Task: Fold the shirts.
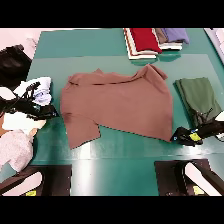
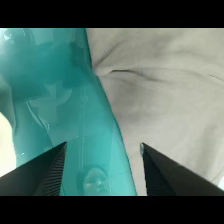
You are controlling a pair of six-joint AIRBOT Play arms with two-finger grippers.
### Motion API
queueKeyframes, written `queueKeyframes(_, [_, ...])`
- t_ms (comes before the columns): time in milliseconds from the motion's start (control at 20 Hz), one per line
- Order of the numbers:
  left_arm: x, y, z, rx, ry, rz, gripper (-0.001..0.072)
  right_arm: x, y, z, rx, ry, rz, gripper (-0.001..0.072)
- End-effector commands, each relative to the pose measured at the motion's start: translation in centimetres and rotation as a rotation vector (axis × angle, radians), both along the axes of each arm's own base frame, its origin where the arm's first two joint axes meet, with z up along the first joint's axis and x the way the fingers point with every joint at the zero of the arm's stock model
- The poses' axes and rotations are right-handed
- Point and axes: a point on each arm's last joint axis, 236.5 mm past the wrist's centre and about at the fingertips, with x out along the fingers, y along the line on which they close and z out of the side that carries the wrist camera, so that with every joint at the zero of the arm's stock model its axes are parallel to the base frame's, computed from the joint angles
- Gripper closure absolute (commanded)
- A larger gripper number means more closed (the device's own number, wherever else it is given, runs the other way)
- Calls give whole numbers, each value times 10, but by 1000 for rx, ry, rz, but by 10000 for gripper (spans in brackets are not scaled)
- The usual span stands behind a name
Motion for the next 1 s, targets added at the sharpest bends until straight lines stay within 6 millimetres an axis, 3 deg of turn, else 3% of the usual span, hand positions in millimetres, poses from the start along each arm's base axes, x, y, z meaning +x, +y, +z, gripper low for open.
queueKeyframes(0, [1,1,-1,2,-8,5,166,5,6,-10,18,-25,-39,209])
queueKeyframes(100, [1,1,-1,3,-10,6,166,5,6,-14,29,-7,-43,220])
queueKeyframes(200, [2,1,-1,4,-14,8,166,20,11,-10,60,-42,-75,274])
queueKeyframes(350, [2,1,-1,3,-14,8,166,39,11,-3,73,-100,-95,284])
queueKeyframes(450, [2,1,-1,4,-14,8,166,41,10,0,74,-104,-92,286])
queueKeyframes(550, [2,1,-1,3,-13,8,166,38,14,0,74,-94,-60,353])
queueKeyframes(650, [0,0,-3,-1,-8,8,166,38,24,-1,69,-101,1,367])
queueKeyframes(750, [-1,-1,-4,-2,-2,7,165,36,38,-2,66,-106,77,436])
queueKeyframes(800, [-2,-1,-4,-2,-1,7,166,34,44,-2,67,-103,111,536])
queueKeyframes(850, [-2,-1,-4,-3,0,7,166,30,46,-3,57,-96,151,694])
queueKeyframes(950, [-1,-3,-4,-11,-2,9,165,26,44,-2,16,-87,235,698])
